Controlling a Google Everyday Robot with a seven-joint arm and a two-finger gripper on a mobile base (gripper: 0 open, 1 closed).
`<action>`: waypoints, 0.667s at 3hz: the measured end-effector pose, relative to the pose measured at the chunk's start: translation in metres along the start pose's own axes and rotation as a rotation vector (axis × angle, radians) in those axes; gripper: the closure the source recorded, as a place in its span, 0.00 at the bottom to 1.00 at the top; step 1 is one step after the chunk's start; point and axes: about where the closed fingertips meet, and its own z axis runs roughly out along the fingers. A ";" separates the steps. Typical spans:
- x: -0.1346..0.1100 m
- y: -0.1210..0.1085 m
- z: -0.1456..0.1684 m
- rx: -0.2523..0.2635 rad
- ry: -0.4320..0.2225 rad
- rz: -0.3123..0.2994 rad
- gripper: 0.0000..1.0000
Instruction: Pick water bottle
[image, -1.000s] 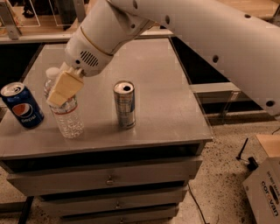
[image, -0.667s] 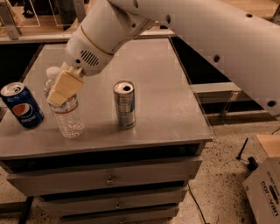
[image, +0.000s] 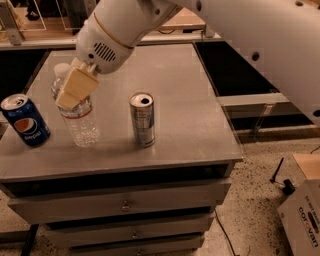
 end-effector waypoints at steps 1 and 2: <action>-0.008 -0.004 -0.015 0.031 0.010 -0.033 0.82; -0.010 -0.003 -0.015 0.030 0.009 -0.036 1.00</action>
Offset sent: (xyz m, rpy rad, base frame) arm 0.0041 -0.0042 0.0153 -0.0053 -0.0419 0.0026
